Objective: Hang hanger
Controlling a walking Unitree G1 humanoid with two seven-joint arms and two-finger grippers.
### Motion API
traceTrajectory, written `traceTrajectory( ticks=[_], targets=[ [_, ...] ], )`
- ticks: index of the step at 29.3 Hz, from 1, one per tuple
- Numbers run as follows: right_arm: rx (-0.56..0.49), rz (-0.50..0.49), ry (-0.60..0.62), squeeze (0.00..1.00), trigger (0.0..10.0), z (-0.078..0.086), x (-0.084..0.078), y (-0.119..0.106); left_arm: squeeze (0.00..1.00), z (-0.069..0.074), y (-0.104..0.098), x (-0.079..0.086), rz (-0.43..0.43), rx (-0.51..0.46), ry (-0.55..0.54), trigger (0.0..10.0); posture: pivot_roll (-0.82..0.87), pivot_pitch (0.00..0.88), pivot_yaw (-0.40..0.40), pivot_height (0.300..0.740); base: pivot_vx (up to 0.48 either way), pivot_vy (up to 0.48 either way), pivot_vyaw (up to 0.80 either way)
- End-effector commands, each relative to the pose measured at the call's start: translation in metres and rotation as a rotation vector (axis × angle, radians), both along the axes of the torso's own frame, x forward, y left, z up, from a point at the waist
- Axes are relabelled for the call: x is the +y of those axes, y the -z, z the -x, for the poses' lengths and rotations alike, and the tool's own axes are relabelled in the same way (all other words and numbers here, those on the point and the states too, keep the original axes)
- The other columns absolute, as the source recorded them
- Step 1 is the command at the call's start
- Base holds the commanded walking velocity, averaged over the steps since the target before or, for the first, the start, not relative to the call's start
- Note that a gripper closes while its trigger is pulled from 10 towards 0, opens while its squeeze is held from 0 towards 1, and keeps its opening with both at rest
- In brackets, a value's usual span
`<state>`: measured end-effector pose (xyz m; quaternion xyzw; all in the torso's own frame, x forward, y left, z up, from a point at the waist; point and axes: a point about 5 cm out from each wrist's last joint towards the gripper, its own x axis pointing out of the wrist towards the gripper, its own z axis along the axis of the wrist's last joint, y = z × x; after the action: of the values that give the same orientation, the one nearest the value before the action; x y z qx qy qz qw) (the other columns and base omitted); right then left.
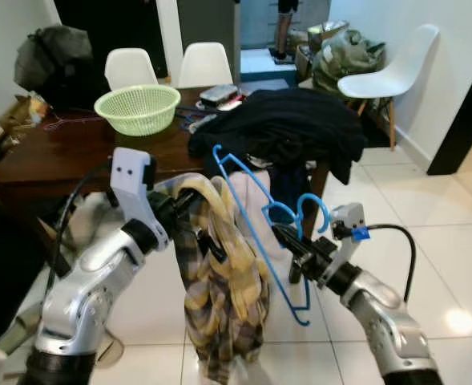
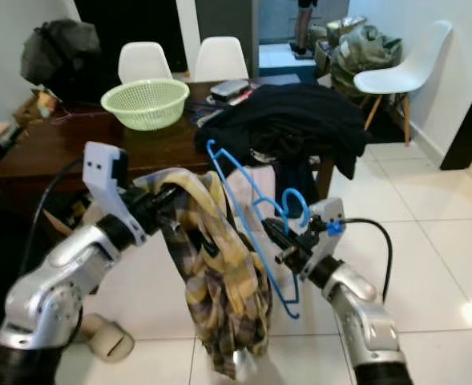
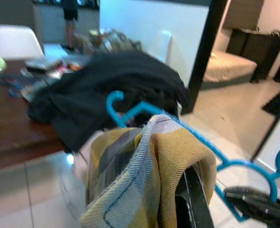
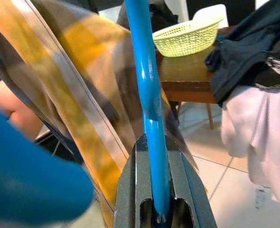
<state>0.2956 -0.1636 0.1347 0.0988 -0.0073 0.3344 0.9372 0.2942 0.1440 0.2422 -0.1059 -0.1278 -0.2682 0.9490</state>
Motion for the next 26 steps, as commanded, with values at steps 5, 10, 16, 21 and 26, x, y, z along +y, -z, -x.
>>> traceTrajectory(
  ticks=[5,10,16,21,26],
  targets=[
    [0.006,-0.029,0.013,0.0,10.0,0.0,-0.002,-0.001,0.0,0.0,-0.034,0.014,0.032,-0.141,-0.051,10.0,-0.11,0.0,0.021,0.74,0.337,0.0,0.0],
    [0.015,-0.037,0.023,0.0,10.0,-0.002,-0.003,-0.001,0.0,-0.003,-0.06,0.025,0.048,-0.24,-0.086,10.0,-0.1,0.0,0.017,0.74,0.454,0.0,0.0],
    [0.024,-0.052,0.036,0.0,10.0,-0.004,-0.003,-0.001,0.0,-0.005,-0.083,0.03,0.04,-0.324,-0.099,10.0,-0.1,0.0,0.023,0.74,0.48,0.0,0.0],
    [0.027,-0.066,0.045,0.0,10.0,-0.004,-0.004,-0.001,0.0,-0.006,-0.101,0.034,0.031,-0.382,-0.105,10.0,-0.11,0.0,0.025,0.74,0.48,0.0,0.0],
    [0.032,-0.077,0.046,0.0,10.0,-0.004,-0.004,0.0,0.0,-0.004,-0.133,0.033,0.032,-0.493,-0.082,10.0,-0.1,0.0,0.021,0.74,0.48,0.0,0.0]
  ],
)
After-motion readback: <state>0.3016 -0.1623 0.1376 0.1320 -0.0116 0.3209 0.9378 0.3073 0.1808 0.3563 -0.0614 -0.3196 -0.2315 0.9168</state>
